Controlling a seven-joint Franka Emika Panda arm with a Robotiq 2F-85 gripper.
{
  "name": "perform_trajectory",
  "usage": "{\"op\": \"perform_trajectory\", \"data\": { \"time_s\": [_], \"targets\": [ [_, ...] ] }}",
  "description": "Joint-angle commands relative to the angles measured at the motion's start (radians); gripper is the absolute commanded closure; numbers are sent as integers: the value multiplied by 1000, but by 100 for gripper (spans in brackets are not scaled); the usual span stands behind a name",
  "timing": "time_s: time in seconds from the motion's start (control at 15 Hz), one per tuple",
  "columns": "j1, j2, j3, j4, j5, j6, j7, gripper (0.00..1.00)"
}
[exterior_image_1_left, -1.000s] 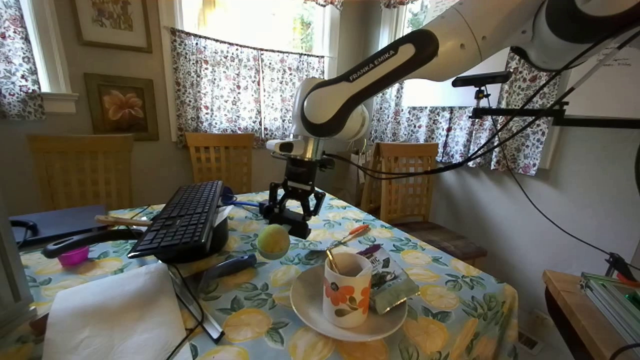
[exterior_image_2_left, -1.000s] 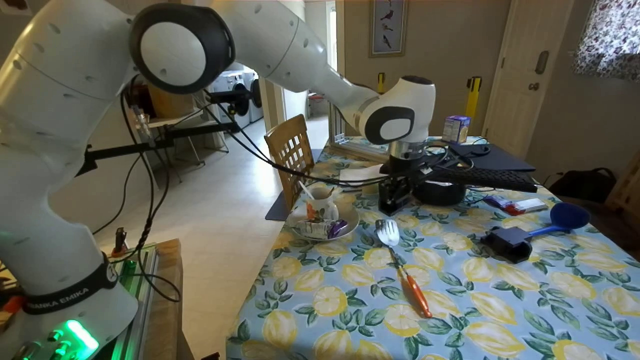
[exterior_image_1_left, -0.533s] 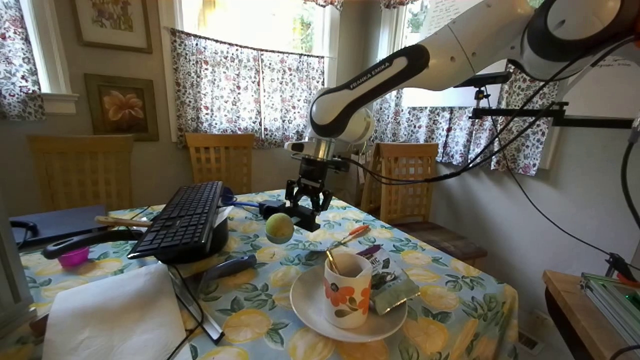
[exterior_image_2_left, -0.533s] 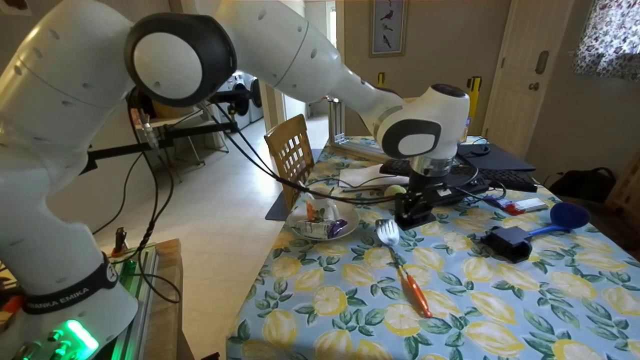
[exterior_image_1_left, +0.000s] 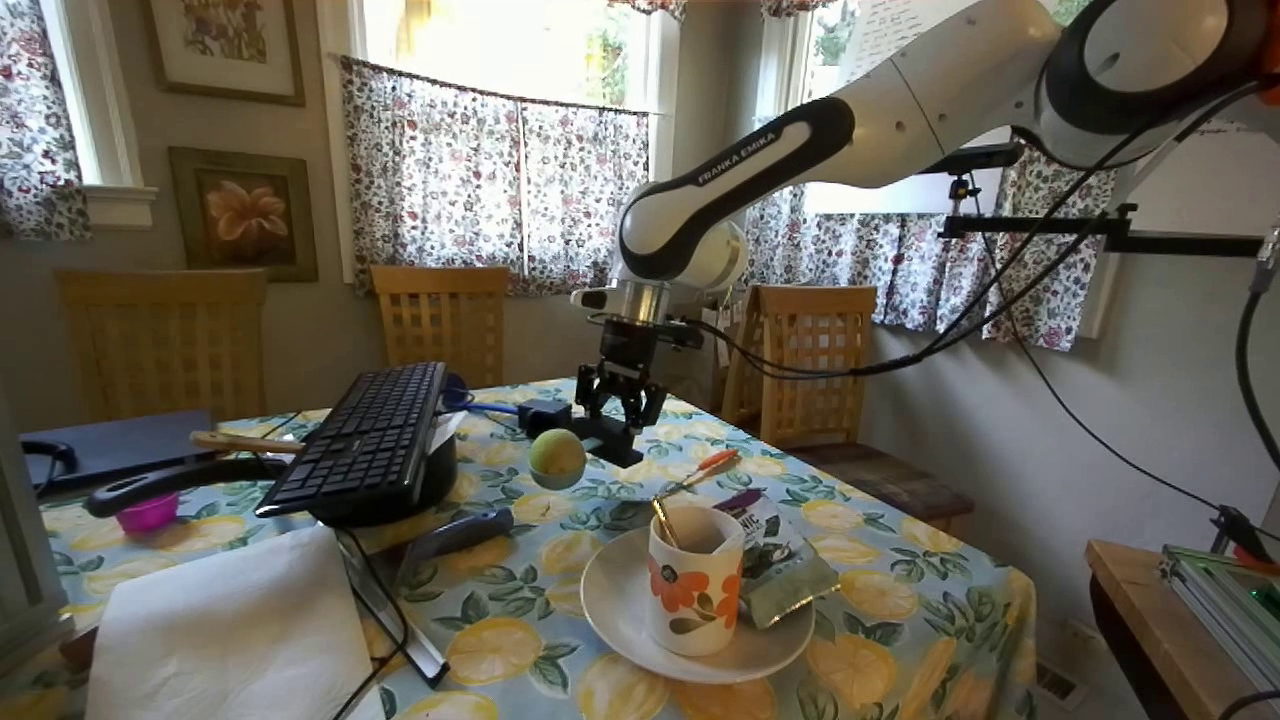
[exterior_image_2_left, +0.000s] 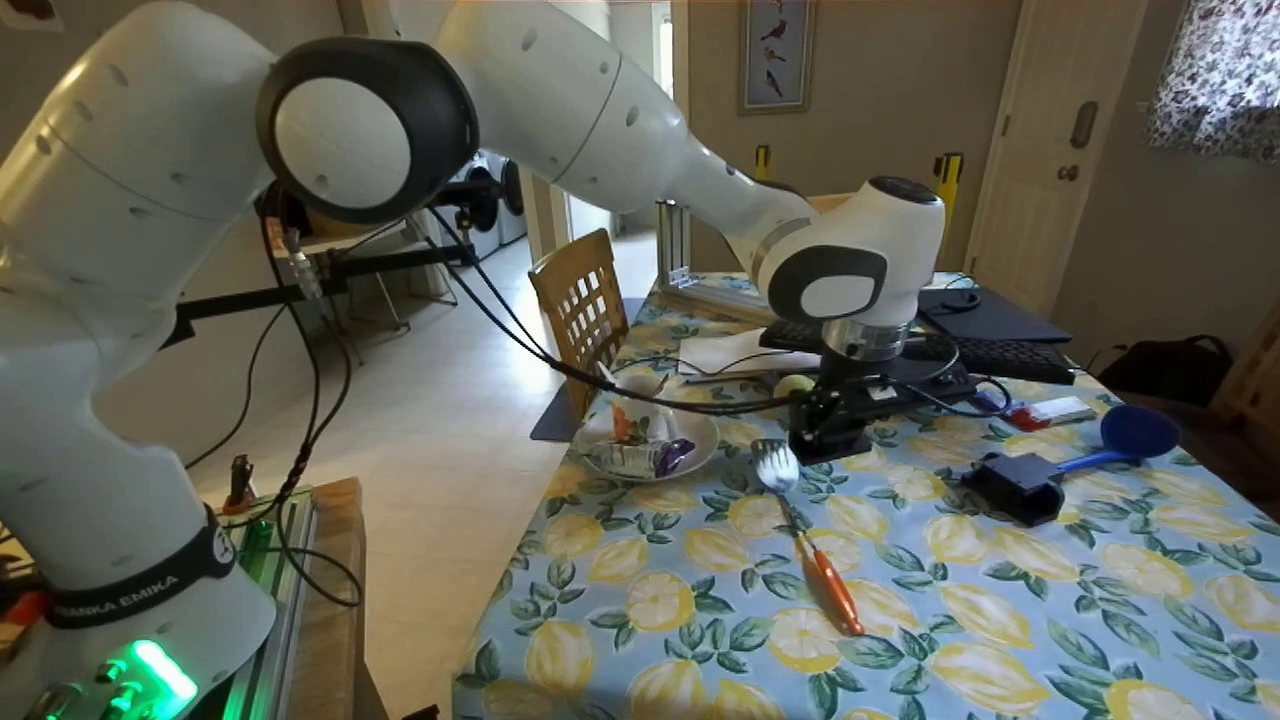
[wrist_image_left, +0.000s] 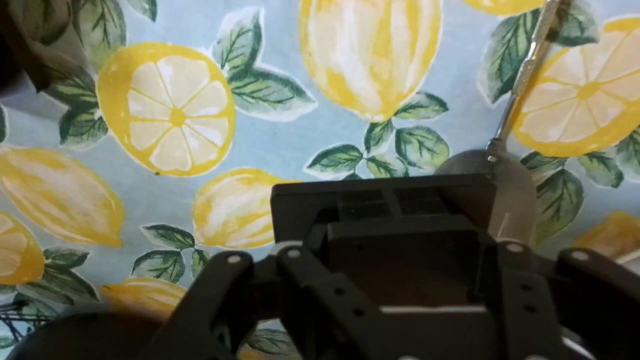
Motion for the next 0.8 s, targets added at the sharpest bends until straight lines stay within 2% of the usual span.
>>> {"op": "perform_trajectory", "data": {
  "time_s": [0.0,0.2,0.4,0.73],
  "targets": [
    [-33,53,-10,112,49,-96,86,66],
    [-77,69,-21,166,90,-147,173,66],
    [-112,73,-31,195,127,-119,265,66],
    [-94,106,-82,244,57,-79,340,66]
  ]
}}
